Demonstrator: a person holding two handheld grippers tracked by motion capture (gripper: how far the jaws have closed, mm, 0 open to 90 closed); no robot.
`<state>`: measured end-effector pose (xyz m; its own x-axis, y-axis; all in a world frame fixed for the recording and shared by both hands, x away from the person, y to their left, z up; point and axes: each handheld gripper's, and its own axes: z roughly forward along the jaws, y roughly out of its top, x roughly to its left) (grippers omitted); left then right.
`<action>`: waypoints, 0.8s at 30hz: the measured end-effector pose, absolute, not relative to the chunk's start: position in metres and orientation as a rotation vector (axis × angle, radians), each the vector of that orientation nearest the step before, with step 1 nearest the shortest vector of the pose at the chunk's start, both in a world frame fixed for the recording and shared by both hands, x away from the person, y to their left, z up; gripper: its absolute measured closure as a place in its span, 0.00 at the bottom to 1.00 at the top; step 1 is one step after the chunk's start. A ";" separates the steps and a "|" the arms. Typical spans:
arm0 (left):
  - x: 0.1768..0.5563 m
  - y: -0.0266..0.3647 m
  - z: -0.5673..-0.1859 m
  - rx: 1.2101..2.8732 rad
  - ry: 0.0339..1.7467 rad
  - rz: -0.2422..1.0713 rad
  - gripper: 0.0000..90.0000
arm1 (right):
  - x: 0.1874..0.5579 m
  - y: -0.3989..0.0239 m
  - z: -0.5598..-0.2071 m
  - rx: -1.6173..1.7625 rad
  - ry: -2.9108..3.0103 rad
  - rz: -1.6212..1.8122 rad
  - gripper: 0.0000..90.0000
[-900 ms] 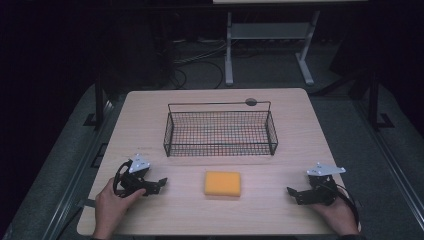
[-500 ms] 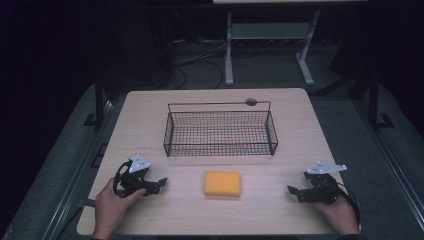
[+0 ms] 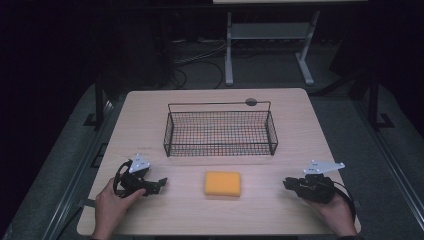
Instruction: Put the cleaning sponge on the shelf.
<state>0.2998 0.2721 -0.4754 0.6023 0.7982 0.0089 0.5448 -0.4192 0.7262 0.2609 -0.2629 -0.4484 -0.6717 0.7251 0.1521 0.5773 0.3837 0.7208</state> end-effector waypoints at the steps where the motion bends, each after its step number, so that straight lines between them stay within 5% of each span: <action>1: 0.300 0.272 -0.475 2.130 1.056 0.466 0.14 | 0.261 -0.263 -0.448 1.168 2.451 1.160 0.90; 4: 0.300 0.272 -0.475 2.129 1.056 0.466 0.14 | 0.262 -0.257 -0.445 1.143 2.480 1.177 1.00; 24: 0.300 0.272 -0.475 2.130 1.056 0.466 0.14 | 0.267 -0.209 -0.442 0.965 2.622 1.204 1.00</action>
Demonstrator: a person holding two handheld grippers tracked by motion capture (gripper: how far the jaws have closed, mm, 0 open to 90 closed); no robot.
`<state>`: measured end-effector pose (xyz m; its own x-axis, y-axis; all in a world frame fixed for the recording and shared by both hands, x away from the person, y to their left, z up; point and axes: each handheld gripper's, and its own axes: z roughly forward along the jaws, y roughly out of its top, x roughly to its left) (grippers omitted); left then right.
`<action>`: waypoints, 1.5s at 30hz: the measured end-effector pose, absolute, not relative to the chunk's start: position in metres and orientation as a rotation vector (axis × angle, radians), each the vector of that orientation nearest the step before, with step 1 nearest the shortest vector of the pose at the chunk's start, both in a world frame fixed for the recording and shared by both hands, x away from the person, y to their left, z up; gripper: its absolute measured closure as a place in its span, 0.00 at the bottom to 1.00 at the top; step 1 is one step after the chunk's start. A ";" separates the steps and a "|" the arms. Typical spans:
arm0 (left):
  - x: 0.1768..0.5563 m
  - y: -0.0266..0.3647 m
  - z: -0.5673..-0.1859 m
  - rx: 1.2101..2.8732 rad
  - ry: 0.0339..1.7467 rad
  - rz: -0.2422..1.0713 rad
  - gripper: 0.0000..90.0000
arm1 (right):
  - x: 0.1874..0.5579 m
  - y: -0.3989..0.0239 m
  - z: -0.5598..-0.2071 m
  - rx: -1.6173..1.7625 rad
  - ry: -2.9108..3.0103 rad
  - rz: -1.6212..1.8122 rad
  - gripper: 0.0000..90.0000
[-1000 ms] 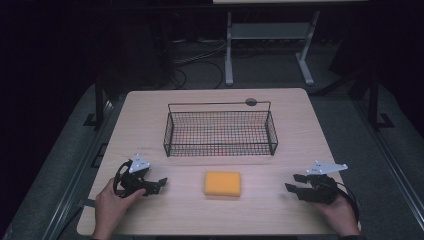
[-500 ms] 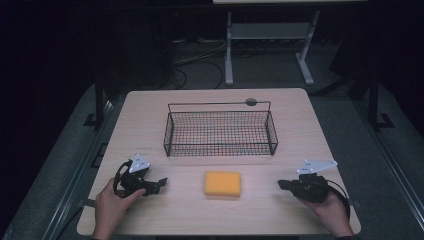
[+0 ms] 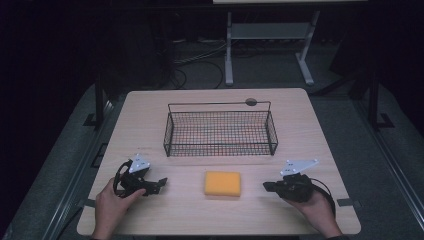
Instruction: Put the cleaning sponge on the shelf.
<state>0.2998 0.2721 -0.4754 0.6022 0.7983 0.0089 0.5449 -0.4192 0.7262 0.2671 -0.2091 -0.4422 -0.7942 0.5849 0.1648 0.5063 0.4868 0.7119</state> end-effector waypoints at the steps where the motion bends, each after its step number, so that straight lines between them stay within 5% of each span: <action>1: 0.300 0.272 -0.475 2.130 1.056 0.466 0.14 | 0.267 -0.206 -0.442 0.961 2.629 1.206 1.00; 45: 0.300 0.272 -0.475 2.130 1.056 0.466 0.14 | 0.277 -0.145 -0.457 0.783 2.798 1.171 1.00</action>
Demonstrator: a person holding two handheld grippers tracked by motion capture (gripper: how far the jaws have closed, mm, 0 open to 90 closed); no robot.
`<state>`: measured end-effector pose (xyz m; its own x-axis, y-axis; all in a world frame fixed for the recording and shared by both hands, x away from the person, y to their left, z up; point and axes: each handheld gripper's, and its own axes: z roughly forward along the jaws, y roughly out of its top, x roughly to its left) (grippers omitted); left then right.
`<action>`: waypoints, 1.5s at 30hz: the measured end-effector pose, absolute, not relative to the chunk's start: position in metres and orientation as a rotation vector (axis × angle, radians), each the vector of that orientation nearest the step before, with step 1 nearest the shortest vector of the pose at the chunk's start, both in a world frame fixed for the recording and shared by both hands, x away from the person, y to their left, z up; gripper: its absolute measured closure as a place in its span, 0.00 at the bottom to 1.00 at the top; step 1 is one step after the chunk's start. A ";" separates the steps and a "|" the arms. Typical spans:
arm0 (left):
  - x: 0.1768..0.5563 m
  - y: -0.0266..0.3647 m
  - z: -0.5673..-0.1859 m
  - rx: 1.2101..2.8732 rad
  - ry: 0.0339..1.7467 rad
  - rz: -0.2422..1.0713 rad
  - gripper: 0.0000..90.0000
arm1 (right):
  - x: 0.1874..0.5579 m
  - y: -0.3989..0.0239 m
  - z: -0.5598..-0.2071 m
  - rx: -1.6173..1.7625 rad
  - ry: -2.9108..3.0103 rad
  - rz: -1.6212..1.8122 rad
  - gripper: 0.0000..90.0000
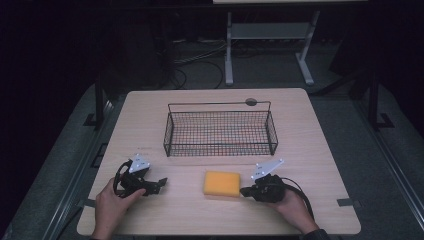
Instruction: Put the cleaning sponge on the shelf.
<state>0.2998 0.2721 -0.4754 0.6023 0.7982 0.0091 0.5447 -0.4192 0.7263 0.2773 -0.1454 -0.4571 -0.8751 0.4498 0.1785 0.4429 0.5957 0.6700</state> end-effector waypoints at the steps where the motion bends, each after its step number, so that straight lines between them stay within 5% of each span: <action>1: 0.300 0.272 -0.475 2.130 1.056 0.466 0.14 | 0.277 -0.145 -0.457 0.782 2.799 1.171 1.00; 32: 0.300 0.272 -0.475 2.130 1.055 0.466 0.14 | 0.266 -0.127 -0.453 0.696 2.844 1.196 1.00; 45: 0.300 0.272 -0.475 2.128 1.056 0.465 0.14 | 0.274 -0.139 -0.434 0.789 2.780 1.161 0.74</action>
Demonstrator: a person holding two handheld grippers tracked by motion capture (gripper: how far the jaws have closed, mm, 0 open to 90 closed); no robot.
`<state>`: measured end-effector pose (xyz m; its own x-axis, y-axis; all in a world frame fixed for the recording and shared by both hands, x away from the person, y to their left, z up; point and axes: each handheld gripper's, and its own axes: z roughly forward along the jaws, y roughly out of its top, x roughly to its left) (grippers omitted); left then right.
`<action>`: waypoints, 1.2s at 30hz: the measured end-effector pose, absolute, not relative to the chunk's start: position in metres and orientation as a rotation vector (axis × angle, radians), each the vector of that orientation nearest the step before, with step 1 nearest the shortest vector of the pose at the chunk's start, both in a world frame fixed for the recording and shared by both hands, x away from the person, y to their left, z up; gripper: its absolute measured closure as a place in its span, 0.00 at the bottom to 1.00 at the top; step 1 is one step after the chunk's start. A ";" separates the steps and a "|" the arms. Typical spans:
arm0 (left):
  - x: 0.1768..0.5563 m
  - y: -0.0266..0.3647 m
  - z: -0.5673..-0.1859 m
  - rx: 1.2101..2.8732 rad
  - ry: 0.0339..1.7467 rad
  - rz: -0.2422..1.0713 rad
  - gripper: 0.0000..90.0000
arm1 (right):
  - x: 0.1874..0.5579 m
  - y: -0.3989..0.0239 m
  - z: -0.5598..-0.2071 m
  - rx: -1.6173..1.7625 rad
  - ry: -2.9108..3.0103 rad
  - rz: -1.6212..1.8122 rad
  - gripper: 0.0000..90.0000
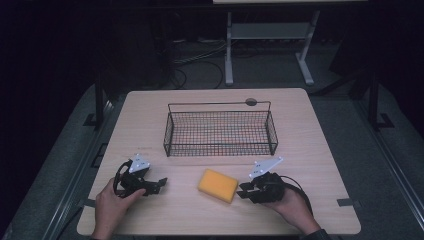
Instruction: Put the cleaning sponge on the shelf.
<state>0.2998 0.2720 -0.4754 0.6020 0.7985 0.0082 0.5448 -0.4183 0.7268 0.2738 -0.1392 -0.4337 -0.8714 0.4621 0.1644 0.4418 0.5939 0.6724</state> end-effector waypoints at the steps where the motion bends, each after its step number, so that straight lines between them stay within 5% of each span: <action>1: 0.300 0.272 -0.475 2.128 1.056 0.465 0.14 | 0.275 -0.139 -0.433 0.791 2.779 1.159 0.68; 25: 0.300 0.272 -0.475 2.128 1.056 0.465 0.14 | 0.290 -0.112 -0.413 0.777 2.783 1.020 0.21; 36: 0.300 0.272 -0.475 2.128 1.056 0.465 0.14 | 0.297 -0.087 -0.410 0.706 2.823 0.934 0.11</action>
